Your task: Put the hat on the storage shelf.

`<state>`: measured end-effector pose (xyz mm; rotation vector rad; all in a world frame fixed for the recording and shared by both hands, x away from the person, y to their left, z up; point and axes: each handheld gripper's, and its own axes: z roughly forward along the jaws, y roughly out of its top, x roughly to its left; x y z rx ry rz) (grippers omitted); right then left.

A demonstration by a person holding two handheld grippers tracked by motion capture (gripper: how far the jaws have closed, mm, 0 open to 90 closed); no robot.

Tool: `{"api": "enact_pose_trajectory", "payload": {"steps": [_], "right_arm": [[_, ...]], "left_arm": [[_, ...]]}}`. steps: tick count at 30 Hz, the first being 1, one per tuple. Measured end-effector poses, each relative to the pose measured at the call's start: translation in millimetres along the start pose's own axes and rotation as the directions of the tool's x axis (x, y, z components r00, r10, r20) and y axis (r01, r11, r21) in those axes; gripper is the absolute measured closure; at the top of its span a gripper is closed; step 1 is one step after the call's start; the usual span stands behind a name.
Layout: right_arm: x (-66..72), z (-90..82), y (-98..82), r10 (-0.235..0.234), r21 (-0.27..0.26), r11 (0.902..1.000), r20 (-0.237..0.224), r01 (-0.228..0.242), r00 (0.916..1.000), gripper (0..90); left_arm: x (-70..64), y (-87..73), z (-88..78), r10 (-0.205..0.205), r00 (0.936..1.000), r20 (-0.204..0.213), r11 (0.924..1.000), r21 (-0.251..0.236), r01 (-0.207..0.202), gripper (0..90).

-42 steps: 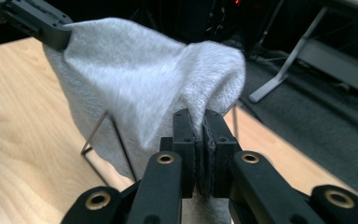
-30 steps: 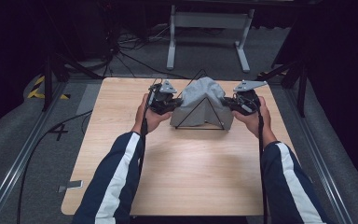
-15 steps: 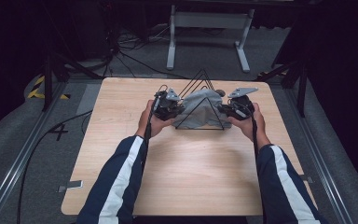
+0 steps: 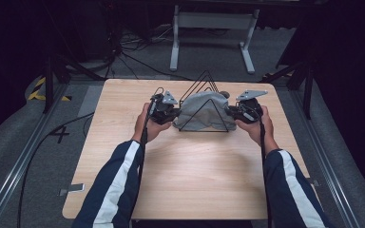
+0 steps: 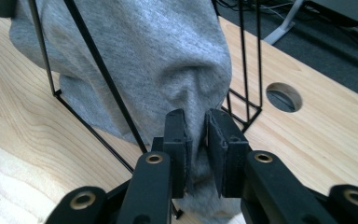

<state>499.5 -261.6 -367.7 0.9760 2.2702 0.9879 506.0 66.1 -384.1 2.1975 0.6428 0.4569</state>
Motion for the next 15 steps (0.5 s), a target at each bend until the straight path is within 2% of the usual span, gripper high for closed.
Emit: {"api": "enact_pose_trajectory", "payload": {"steps": [4, 7, 15], "right_arm": [[-2.2, -15.4, 0.6, 0.003, -0.020, 0.9998, 0.016, -0.003, 0.9999, 77.1], [-2.7, -24.1, -0.5, -0.008, -0.020, 0.9998, 0.022, 0.008, 0.9997, 77.2], [-2.3, -42.7, -16.6, -0.025, -0.004, 0.9997, 0.027, 0.025, 0.9993, 76.8]], "left_arm": [[0.2, -5.9, -18.2, 0.031, 0.9994, -0.016, 0.9995, 0.006, -0.031, 84.6], [0.0, -13.1, -33.0, 0.043, 0.9990, -0.011, 0.9989, 0.020, -0.043, 84.6], [0.0, -38.0, -61.5, 0.067, 0.9977, -0.013, 0.9957, 0.066, -0.066, 84.6]]}}
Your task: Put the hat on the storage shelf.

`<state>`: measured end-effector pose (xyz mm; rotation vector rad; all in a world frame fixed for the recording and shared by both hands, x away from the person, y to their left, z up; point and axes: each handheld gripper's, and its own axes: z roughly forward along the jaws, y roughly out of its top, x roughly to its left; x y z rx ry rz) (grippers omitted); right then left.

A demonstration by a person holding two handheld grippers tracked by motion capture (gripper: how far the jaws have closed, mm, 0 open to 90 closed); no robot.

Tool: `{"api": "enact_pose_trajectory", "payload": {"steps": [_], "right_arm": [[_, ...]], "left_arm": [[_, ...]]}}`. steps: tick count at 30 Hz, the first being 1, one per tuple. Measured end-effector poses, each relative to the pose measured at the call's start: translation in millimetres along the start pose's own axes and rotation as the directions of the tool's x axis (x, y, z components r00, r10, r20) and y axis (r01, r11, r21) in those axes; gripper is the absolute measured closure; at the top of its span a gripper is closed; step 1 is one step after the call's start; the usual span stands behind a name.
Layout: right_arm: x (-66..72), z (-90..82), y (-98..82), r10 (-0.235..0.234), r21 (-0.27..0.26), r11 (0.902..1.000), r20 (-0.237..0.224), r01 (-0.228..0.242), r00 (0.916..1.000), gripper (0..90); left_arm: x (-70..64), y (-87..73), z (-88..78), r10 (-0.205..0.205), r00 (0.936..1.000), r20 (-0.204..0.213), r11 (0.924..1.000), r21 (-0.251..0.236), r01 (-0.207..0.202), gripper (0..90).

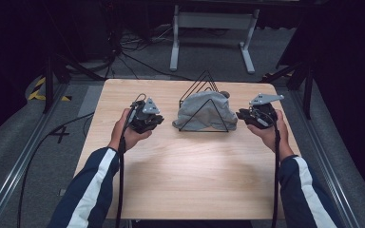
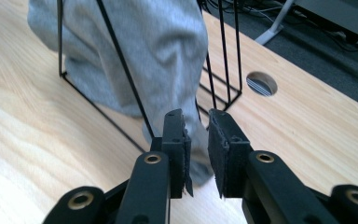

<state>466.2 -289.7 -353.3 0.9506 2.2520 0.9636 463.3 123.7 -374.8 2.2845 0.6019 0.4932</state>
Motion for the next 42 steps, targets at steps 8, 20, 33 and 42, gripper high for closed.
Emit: {"api": "enact_pose_trajectory", "payload": {"steps": [8, 20, 33, 42], "right_arm": [[4.6, -17.0, -14.3, -0.036, 0.010, 0.9993, 0.001, 0.036, 0.9993, 74.8], [16.8, -40.2, -51.7, -0.070, 0.017, 0.9974, -0.017, 0.070, 0.9974, 66.2], [29.6, -47.1, -104.9, -0.078, 0.084, 0.9932, -0.035, 0.081, 0.9964, 42.1], [40.3, -46.7, -147.0, -0.044, 0.091, 0.9947, -0.031, 0.047, 0.9986, 29.9]], "left_arm": [[-7.2, -31.7, -15.9, 0.006, 0.9999, 0.016, 0.9991, 0.041, -0.006, 82.5], [-25.9, -83.6, -32.9, -0.003, 0.9978, 0.067, 0.9977, 0.067, -0.001, 76.1], [-42.9, -118.1, -37.8, -0.020, 0.9989, 0.042, 0.9947, 0.102, 0.015, 47.3], [-53.4, -138.4, -40.2, -0.024, 0.9983, 0.053, 0.9897, 0.142, 0.016, 26.8]]}}
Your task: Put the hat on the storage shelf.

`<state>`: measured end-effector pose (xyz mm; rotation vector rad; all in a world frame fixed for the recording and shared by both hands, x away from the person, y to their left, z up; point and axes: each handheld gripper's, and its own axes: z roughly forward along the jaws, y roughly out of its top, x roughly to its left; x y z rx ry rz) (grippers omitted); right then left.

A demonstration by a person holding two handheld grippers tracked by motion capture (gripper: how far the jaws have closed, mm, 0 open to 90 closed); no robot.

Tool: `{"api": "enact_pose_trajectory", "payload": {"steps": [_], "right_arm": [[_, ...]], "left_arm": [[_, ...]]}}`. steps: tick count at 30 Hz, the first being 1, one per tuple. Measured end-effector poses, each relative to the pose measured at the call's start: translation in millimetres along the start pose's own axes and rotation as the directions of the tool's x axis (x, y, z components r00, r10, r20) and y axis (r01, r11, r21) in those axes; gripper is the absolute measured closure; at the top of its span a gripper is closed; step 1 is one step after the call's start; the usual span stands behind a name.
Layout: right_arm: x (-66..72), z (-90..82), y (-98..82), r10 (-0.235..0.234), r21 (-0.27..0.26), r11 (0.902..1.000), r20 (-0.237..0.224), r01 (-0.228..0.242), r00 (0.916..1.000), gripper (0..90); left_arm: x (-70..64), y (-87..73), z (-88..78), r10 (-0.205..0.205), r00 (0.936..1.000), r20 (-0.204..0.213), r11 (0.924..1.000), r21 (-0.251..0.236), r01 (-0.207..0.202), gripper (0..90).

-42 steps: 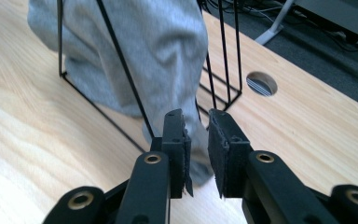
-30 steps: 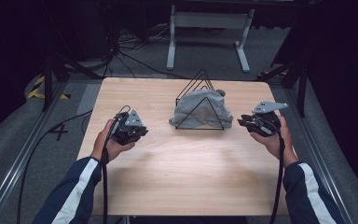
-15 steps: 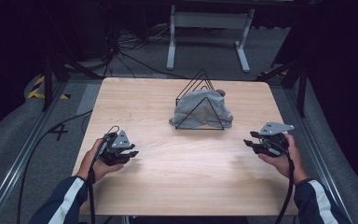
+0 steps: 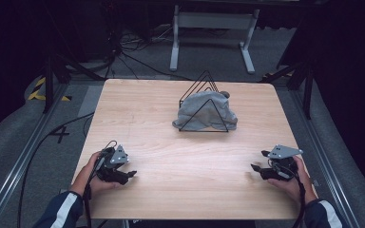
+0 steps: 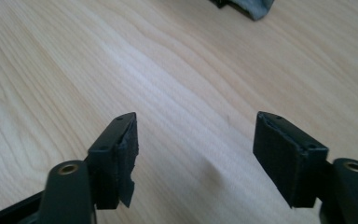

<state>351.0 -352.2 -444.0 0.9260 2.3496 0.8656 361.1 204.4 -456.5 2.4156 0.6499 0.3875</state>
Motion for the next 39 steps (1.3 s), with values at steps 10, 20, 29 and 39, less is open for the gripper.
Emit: {"api": "enact_pose_trajectory", "payload": {"steps": [10, 20, 29, 39], "right_arm": [[4.2, -4.9, -29.0, 0.096, -0.002, 0.9954, -0.018, -0.096, 0.9952, 25.7], [5.0, -8.4, -41.3, 0.176, -0.035, 0.9836, -0.037, -0.177, 0.9837, 21.7], [3.8, -6.7, -40.3, 0.194, -0.026, 0.9805, -0.024, -0.195, 0.9807, 17.2], [3.2, -7.1, -40.9, 0.195, -0.026, 0.9803, -0.021, -0.196, 0.9806, 17.2]], "left_arm": [[-7.8, -23.7, -1.4, -0.023, 0.9983, 0.053, 0.9985, -0.048, 0.025, 21.4], [-14.0, -45.5, -5.3, -0.137, 0.9892, 0.052, 0.9817, -0.126, 0.143, 18.4], [-14.9, -46.8, -6.4, -0.148, 0.9879, 0.045, 0.9806, -0.123, 0.153, 18.2], [-14.5, -46.5, -5.5, -0.156, 0.9868, 0.042, 0.9794, -0.123, 0.160, 16.1]]}}
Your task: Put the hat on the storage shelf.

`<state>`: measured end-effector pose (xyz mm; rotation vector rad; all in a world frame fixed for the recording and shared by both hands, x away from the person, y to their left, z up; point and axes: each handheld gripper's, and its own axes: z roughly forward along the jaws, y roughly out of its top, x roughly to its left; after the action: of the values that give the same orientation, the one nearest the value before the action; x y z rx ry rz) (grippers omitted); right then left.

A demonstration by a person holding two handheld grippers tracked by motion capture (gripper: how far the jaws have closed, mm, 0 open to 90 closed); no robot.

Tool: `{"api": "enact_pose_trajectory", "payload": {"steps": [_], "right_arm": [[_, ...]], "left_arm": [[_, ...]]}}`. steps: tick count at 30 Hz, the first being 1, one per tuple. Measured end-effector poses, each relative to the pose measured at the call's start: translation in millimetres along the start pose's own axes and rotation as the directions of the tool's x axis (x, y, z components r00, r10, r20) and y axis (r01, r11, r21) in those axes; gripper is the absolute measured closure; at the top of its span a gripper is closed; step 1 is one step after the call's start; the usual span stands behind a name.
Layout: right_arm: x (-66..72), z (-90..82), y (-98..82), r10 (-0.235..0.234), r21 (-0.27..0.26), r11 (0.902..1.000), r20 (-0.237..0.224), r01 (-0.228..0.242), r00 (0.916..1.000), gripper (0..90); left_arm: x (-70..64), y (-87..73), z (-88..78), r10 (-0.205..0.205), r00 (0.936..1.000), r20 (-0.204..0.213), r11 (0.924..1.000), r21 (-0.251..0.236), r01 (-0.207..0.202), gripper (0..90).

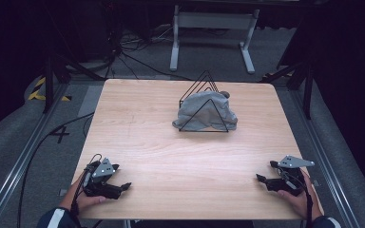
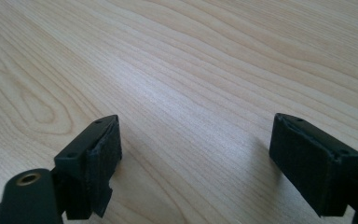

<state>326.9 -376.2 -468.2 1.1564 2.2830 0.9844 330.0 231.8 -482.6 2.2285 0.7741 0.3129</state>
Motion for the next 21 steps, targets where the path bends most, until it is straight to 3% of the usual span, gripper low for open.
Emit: {"api": "enact_pose_trajectory", "payload": {"steps": [21], "right_arm": [[-0.7, -0.5, -0.2, 0.007, 0.004, 1.0000, 0.010, -0.007, 0.9999, 16.6]], "left_arm": [[0.5, 0.2, 0.3, -0.004, 1.0000, -0.006, 1.0000, 0.003, 0.004, 14.7]]}}
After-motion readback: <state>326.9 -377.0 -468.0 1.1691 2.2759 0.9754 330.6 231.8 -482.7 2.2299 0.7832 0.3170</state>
